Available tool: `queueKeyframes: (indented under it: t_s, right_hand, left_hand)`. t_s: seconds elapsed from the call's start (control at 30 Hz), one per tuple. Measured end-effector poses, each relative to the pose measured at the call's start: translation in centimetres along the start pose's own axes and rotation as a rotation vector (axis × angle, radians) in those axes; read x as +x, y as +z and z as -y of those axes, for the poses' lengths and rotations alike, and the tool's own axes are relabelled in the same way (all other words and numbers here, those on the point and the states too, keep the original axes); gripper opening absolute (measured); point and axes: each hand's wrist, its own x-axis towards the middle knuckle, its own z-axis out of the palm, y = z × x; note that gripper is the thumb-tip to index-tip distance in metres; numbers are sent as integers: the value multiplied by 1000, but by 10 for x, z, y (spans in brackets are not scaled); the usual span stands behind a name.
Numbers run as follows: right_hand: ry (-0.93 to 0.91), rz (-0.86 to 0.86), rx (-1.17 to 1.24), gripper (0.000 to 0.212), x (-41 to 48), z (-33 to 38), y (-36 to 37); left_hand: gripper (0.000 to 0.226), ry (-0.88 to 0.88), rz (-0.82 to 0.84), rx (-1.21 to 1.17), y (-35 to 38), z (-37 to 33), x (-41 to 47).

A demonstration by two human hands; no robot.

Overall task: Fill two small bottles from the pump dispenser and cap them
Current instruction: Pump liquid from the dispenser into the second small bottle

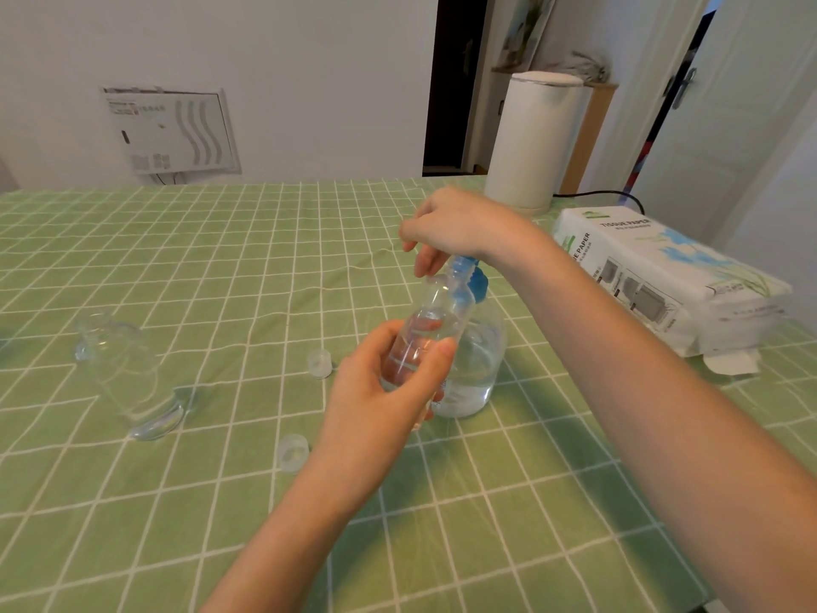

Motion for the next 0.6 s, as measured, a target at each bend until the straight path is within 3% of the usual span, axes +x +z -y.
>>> queueKeyframes:
  t_s: [0.37,0.5,0.6]
  right_hand:
    - [-10,-11,14,24,0,-4,2]
    - [-36,-49,-36,36,2,1,-6]
    - [-37,-32,-40,30,2,2,-5]
  left_hand:
    - [32,-11,2,0,0,3,-1]
    - [31,5,7,-15,0,1,1]
    - [32,7,2,-23,1,1,1]
